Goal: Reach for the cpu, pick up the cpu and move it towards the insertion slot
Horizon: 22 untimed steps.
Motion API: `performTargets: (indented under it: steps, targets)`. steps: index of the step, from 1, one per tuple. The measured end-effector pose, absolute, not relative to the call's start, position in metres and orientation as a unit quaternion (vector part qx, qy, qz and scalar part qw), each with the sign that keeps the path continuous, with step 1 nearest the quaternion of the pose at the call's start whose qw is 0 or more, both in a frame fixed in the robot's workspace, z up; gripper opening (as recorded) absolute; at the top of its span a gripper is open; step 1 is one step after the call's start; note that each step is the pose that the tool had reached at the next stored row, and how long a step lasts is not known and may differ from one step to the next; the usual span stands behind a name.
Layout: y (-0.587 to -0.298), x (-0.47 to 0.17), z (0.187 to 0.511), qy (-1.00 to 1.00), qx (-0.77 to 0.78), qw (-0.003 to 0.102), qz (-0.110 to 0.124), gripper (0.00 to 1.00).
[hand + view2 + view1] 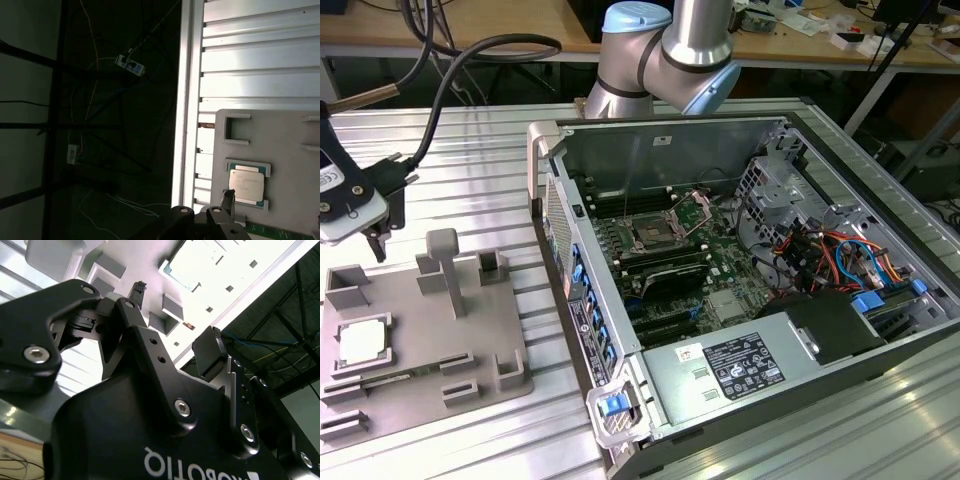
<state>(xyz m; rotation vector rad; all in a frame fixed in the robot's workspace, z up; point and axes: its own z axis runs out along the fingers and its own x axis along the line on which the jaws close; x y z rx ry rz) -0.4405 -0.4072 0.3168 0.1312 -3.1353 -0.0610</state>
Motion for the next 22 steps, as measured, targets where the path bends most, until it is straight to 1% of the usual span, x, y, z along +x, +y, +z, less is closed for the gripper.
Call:
performTargets:
  steps: [22]
  targets:
    - [-0.4103,-0.4488,0.3113,-0.999,0.042,0.001,-0.02,0.66]
